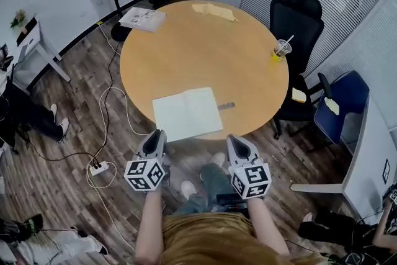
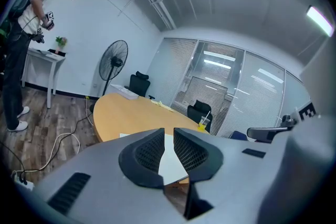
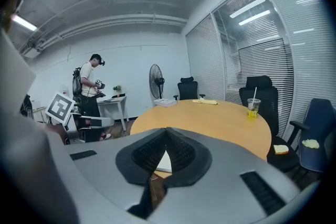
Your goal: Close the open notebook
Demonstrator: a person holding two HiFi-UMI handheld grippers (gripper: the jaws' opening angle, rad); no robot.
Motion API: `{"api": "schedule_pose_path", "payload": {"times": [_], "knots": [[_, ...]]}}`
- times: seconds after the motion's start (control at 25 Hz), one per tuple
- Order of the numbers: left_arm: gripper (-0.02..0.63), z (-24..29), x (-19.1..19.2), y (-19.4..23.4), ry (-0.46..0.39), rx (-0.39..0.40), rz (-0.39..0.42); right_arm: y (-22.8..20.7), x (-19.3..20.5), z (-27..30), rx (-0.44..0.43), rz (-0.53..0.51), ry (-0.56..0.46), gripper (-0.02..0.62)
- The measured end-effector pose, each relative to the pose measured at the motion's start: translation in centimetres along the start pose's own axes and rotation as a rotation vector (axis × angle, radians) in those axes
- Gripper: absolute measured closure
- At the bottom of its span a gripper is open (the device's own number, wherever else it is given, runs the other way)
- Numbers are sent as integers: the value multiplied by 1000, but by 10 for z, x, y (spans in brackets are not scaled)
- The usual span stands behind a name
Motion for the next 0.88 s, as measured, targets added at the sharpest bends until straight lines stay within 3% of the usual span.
{"api": "schedule_pose_path", "payload": {"times": [0.88], "knots": [[531,27,22,19,72,-101,-32,-29,14,43,-80,18,78,584]]}}
Point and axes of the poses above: the fingertips, and each gripper's own axes: z forward along the fingers, y to its left, x out of its underside, the point moved 6 cm from there along -z, backward along the fingers, and after that the axes turned 12 degrees about -x, right-handed, at the moved point
